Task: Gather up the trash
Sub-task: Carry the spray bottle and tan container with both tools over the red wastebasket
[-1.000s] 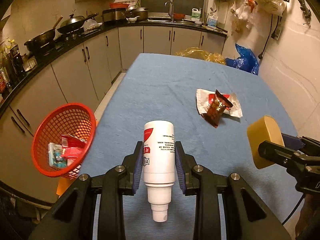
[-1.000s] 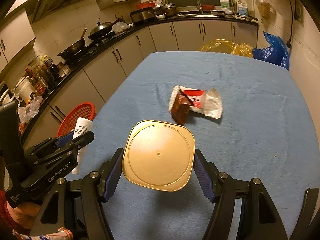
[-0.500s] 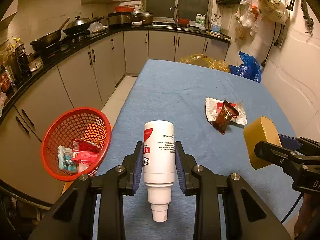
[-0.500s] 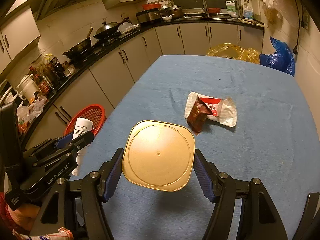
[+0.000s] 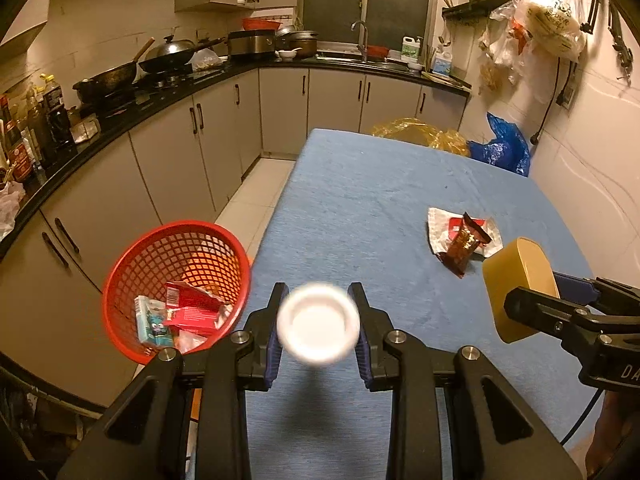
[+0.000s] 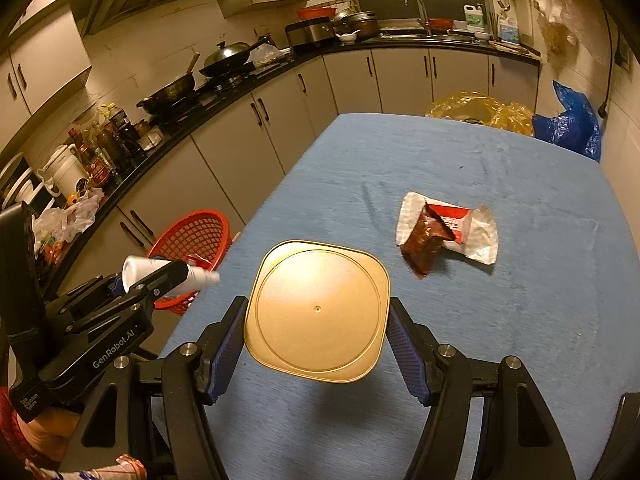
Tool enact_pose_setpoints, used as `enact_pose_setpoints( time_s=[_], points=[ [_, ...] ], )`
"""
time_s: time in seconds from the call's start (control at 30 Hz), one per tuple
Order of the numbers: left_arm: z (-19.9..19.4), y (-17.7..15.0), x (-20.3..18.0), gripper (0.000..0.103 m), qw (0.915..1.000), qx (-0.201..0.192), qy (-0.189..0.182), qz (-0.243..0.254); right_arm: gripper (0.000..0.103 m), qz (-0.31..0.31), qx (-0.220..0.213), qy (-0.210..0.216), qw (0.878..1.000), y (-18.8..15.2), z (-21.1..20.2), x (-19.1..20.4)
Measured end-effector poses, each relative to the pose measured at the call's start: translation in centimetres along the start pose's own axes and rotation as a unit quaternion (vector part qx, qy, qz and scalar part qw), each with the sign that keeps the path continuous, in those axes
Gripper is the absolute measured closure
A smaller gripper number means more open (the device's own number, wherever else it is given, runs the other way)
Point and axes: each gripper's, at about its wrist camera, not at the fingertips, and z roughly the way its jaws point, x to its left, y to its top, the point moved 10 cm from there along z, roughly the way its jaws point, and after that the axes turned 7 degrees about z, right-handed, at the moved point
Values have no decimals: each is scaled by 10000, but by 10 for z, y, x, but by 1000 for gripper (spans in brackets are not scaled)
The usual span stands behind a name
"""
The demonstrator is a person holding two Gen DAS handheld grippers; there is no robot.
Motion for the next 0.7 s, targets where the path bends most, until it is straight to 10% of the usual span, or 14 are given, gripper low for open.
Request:
enact_pose_setpoints(
  time_s=[0.7],
  points=[
    [-6,7,53,74,9988,-145,199,-412,31,-327,133,183,9992,11,25,45]
  ],
)
